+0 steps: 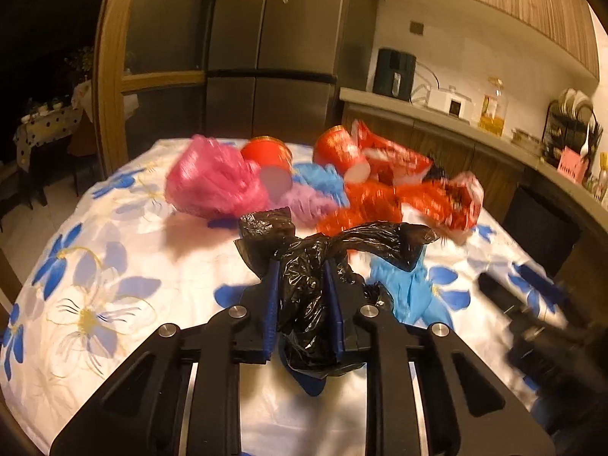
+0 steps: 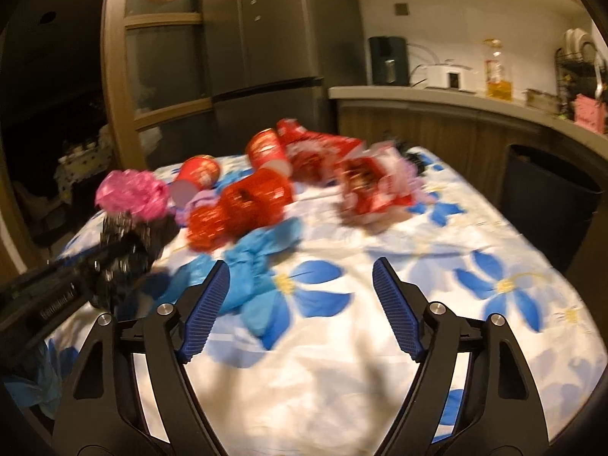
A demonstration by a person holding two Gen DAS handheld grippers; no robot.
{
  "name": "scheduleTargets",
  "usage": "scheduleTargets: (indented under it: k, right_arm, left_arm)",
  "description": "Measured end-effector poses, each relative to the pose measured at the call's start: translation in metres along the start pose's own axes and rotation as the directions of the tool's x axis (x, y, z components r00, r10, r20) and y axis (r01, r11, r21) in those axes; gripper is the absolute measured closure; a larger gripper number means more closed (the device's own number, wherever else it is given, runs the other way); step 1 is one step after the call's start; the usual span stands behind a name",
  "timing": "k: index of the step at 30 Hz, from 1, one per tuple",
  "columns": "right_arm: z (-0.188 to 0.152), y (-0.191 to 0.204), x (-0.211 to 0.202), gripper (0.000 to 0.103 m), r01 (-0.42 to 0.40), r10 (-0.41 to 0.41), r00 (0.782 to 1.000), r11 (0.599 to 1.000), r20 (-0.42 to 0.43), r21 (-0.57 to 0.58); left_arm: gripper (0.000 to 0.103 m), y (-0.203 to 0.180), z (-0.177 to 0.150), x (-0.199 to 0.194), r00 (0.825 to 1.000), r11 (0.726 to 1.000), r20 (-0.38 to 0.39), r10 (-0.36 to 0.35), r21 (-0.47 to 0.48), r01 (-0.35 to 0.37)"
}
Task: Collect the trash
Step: 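Grasp the black plastic bag with the left gripper while the right gripper grasps the light-blue glove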
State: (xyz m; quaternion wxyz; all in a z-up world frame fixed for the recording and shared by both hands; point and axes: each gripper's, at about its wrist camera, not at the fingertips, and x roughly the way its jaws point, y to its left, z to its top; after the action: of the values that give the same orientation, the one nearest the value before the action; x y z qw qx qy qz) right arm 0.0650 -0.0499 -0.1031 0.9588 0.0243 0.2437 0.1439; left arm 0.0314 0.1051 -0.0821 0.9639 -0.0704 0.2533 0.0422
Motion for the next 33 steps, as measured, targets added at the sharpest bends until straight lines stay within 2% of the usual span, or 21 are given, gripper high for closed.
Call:
scheduleTargets:
  k: [5,11,13,18,20,24,33]
  right_arm:
    - [-0.004,0.022,0.019,0.035,-0.057,0.057,0.998,0.998,-0.005,-0.028]
    - [-0.009,0.023,0.048,0.049,-0.086,0.087,0.991,0.996,-0.103,0.008]
    - [-0.011,0.021,0.055,0.057,-0.097,0.099,0.986,0.995,-0.134,0.023]
    - [-0.013,0.018,0.064,0.089,-0.127,0.134,0.977,0.991,-0.166,0.049]
    - [-0.013,0.016,0.061,0.095,-0.133,0.141,0.977,0.989,-0.16,0.062]
    - [-0.009,0.007,0.044,0.099,-0.127,0.134,0.983,0.99,-0.124,0.064]
    - [0.008,-0.023,-0.006,0.1,-0.088,0.089,0.996,0.995,-0.022,0.054]
  left_arm:
    - [0.08,0.0,0.007,-0.003,1.0,1.0,0.019,-0.009,-0.016,0.009]
    - [0.08,-0.002,0.009,0.001,1.0,1.0,0.02,-0.003,0.0,0.003]
    - [0.08,-0.001,0.009,0.003,1.0,1.0,0.016,-0.002,-0.006,0.002]
    - [0.08,-0.001,0.009,0.005,1.0,1.0,0.01,0.005,-0.009,-0.005]
    - [0.08,-0.002,0.01,0.006,1.0,1.0,0.007,0.008,-0.006,-0.008]
    - [0.08,-0.006,0.01,0.005,1.0,1.0,0.016,0.014,0.007,-0.014]
    - [0.08,-0.029,0.017,-0.004,0.999,0.999,0.045,-0.004,0.036,0.002]
